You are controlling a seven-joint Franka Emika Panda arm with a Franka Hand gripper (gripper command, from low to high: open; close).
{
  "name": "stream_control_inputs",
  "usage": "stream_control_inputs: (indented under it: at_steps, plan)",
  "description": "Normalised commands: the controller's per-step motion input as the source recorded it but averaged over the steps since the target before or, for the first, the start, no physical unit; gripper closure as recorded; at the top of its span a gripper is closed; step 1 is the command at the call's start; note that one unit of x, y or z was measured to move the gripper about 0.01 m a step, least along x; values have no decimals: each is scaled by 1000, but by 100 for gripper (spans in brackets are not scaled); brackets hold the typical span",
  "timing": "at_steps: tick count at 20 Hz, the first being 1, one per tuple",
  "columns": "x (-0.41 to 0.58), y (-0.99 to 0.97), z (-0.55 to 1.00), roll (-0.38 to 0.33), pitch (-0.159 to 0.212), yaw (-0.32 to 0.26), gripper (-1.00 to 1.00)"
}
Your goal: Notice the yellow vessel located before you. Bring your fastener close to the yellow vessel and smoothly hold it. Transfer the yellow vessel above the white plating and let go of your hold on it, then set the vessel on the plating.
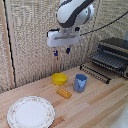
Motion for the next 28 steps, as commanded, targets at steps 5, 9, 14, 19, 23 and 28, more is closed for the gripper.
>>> stream_control_inputs:
  at_steps: [5, 9, 14, 19, 23, 28]
  plan:
    - [503, -294, -72, 10, 4, -106, -100]
    - [448, -335, -84, 10, 0, -72, -100]
    - [275, -366, -119, 0, 39, -54, -100]
    - [263, -413, -241, 0, 94, -40, -100]
    - [401, -346, -328, 0, 96, -2, -100]
    - [422, -244, -311, 0, 88, 0, -100]
